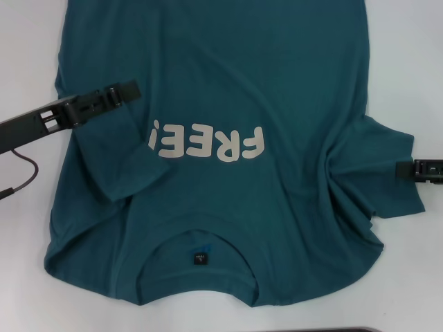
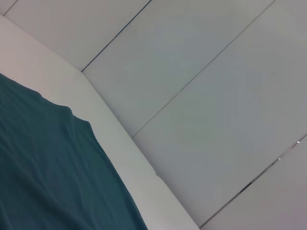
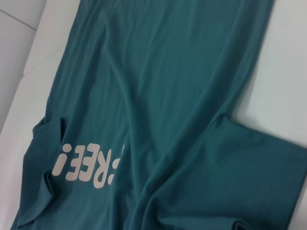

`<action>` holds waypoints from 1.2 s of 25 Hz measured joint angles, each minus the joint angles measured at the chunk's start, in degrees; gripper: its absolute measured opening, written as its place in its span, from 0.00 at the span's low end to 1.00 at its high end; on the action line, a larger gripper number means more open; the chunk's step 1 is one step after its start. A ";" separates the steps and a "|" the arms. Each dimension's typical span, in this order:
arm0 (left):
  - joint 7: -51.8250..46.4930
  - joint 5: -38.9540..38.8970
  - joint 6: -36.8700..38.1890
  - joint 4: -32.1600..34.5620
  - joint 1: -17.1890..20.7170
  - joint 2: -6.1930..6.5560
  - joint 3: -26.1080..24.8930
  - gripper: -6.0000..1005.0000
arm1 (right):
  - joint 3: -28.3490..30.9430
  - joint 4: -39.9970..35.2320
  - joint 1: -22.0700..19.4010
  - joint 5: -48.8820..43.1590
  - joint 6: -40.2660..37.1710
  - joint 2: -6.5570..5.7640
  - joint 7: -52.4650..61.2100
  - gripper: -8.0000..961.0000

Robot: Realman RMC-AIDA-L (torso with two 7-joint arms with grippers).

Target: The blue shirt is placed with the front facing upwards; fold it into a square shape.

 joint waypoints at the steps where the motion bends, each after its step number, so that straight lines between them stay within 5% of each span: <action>1: 0.00 0.00 -0.02 0.00 0.00 0.00 0.03 0.79 | 0.08 0.02 0.01 0.03 -0.08 0.00 -0.03 0.82; 6: 0.00 0.14 -0.16 0.00 -0.13 0.00 0.04 0.80 | 0.25 0.04 0.10 0.11 -0.22 -0.23 -0.05 0.73; 28: 0.00 0.13 -0.94 -0.09 -0.35 0.06 0.04 0.79 | -0.11 0.26 2.54 0.14 2.38 -0.08 1.47 0.65; 30: 0.00 0.07 -0.99 -0.10 -0.35 0.11 0.02 0.79 | -0.10 0.28 2.55 0.13 2.49 -0.04 1.50 0.45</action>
